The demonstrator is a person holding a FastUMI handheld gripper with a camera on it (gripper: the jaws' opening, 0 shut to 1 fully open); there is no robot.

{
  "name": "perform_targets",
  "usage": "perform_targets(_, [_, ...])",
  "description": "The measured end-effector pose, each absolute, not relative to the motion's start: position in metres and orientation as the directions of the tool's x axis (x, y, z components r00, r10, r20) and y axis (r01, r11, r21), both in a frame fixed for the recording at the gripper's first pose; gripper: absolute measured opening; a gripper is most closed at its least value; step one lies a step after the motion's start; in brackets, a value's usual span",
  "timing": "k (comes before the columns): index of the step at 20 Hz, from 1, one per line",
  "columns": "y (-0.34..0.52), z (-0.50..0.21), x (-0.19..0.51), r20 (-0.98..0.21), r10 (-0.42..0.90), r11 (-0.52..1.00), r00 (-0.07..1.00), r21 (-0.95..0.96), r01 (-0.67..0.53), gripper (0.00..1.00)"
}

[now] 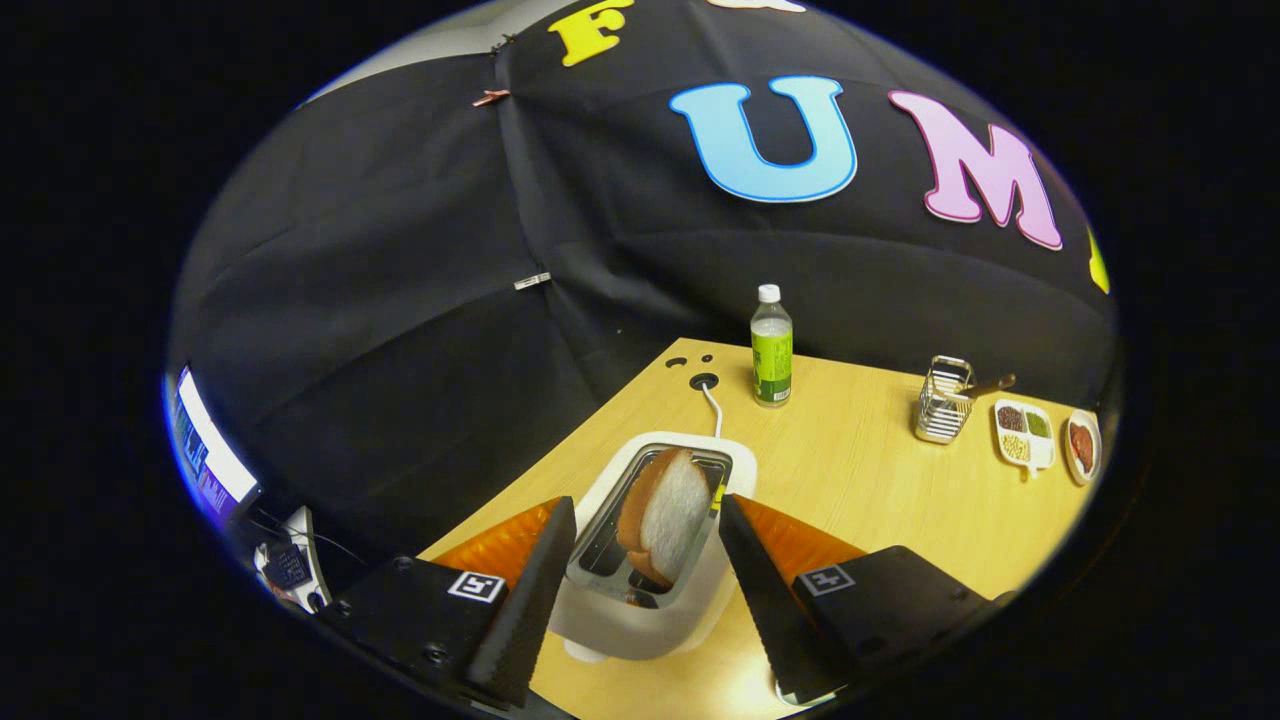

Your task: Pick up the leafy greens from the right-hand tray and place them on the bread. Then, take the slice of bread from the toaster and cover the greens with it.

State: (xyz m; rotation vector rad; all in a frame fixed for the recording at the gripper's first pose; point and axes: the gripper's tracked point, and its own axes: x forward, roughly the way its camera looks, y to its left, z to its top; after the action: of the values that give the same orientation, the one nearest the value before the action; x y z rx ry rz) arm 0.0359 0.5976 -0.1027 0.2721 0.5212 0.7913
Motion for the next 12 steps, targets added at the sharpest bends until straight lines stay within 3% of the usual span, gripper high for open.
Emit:
perform_targets(8, [0.619, -0.135, 0.061, -0.433, 0.671, 0.736, 0.602, 0.484, -0.473, 0.78])
perform_targets(10, [0.610, -0.139, 0.067, -0.449, 0.628, 0.772, 0.635, 0.459, -0.440, 0.65])
perform_targets(12, [0.610, -0.150, 0.069, -0.482, 0.612, 0.786, 0.627, 0.456, -0.417, 0.36])
